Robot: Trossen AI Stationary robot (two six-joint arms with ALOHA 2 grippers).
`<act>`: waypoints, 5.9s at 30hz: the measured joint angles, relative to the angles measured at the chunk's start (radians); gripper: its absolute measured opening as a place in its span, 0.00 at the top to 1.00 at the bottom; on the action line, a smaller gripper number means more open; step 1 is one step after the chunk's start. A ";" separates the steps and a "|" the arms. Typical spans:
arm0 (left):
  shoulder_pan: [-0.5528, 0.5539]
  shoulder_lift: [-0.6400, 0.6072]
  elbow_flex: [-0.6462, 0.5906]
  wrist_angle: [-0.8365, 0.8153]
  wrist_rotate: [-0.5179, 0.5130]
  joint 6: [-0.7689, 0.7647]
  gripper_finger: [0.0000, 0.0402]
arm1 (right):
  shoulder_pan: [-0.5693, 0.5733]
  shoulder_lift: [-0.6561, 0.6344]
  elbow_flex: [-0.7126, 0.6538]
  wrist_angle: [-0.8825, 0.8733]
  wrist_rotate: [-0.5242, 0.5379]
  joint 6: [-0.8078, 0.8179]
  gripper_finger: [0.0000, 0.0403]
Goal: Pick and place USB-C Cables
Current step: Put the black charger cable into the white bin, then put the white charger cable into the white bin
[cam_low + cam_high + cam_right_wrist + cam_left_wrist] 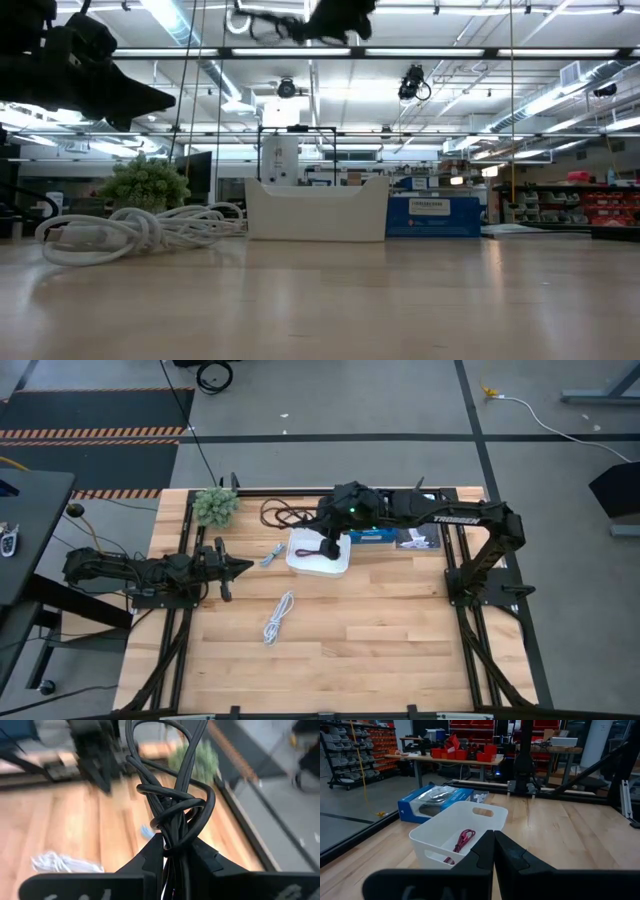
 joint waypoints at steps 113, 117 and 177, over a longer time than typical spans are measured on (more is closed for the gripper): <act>0.000 0.000 0.000 0.000 0.000 0.000 0.97 | 0.024 0.001 -0.472 0.427 -0.233 0.225 0.50; 0.000 0.000 0.000 0.000 0.000 0.000 0.97 | 0.040 0.001 -0.350 0.355 -0.229 0.162 0.50; 0.000 0.005 0.000 0.001 0.000 0.000 0.97 | 0.460 0.131 0.244 0.597 0.118 -0.029 0.54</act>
